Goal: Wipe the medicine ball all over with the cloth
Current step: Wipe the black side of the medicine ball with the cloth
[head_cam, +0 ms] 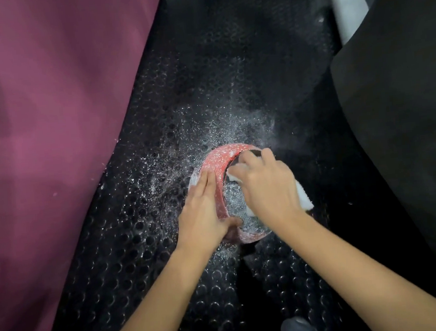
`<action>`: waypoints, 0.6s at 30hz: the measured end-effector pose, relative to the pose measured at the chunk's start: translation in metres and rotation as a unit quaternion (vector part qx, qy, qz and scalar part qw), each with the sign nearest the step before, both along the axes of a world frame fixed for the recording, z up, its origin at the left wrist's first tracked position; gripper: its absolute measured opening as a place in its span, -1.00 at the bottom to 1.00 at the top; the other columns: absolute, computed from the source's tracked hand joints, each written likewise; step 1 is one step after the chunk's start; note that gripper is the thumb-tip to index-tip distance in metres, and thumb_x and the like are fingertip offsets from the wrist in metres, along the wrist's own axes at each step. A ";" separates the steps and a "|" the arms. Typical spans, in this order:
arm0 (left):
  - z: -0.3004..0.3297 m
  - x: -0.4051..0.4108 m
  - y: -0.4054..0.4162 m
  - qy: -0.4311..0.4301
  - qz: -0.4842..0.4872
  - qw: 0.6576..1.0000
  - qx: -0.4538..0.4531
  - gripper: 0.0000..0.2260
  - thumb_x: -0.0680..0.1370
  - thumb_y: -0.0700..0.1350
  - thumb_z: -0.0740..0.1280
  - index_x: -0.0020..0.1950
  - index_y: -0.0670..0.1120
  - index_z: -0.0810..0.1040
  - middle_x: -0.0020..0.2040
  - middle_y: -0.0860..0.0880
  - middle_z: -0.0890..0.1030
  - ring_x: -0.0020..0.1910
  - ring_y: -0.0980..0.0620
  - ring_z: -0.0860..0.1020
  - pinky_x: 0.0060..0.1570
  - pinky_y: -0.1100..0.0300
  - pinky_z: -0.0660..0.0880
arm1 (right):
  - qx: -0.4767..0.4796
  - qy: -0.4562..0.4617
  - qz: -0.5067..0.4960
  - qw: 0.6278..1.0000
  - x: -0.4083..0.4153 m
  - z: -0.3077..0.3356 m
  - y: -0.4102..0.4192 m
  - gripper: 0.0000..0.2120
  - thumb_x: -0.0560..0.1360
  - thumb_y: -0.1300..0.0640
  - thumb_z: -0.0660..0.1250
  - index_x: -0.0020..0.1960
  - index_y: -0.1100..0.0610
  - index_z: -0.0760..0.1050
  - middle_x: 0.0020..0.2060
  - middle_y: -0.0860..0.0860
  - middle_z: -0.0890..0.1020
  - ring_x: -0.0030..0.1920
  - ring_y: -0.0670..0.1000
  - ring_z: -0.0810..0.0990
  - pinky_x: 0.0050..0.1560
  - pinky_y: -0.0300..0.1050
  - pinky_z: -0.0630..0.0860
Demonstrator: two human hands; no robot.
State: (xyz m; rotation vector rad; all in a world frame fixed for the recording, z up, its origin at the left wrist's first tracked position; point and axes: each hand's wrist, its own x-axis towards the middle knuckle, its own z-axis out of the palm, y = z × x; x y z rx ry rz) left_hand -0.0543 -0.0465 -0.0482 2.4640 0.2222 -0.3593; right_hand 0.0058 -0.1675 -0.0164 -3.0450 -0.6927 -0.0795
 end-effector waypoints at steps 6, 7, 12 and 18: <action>-0.005 0.001 -0.004 0.008 -0.007 1.000 0.005 0.09 0.31 0.24 0.45 0.59 0.00 -0.18 0.58 0.14 -0.13 0.57 0.04 -0.02 0.47 0.06 0.04 | -0.007 0.012 -0.063 0.998 0.013 0.004 -0.004 -0.80 0.41 0.22 0.40 -0.03 -0.01 0.63 -0.06 0.00 0.56 -0.06 0.11 0.46 -0.29 -0.11 0.26; -0.005 0.001 -0.004 0.009 -0.005 1.000 0.004 0.09 0.31 0.23 0.46 0.59 -0.01 -0.18 0.58 0.13 -0.12 0.57 0.03 -0.01 0.47 0.06 0.03 | -0.011 0.008 -0.034 0.999 0.004 0.004 -0.001 -0.83 0.33 0.24 0.46 -0.12 0.01 0.64 -0.16 0.01 0.58 -0.14 0.12 0.48 -0.34 -0.13 0.26; -0.001 -0.002 -0.001 0.017 -0.005 1.000 -0.002 0.08 0.33 0.22 0.46 0.59 0.00 -0.19 0.59 0.14 -0.12 0.57 0.03 0.00 0.48 0.01 0.08 | 0.002 0.005 -0.052 0.999 0.019 0.004 -0.003 -0.80 0.39 0.22 0.42 -0.03 -0.01 0.64 -0.08 0.00 0.57 -0.08 0.12 0.45 -0.29 -0.08 0.25; 0.002 -0.003 0.003 0.014 0.005 1.000 -0.012 0.07 0.34 0.19 0.48 0.59 -0.02 -0.16 0.59 0.11 -0.08 0.56 0.06 0.04 0.48 -0.01 0.11 | -0.006 -0.027 -0.001 1.000 0.006 -0.004 0.002 -0.80 0.33 0.22 0.47 -0.10 -0.01 0.65 -0.15 0.00 0.58 -0.14 0.11 0.48 -0.33 -0.11 0.28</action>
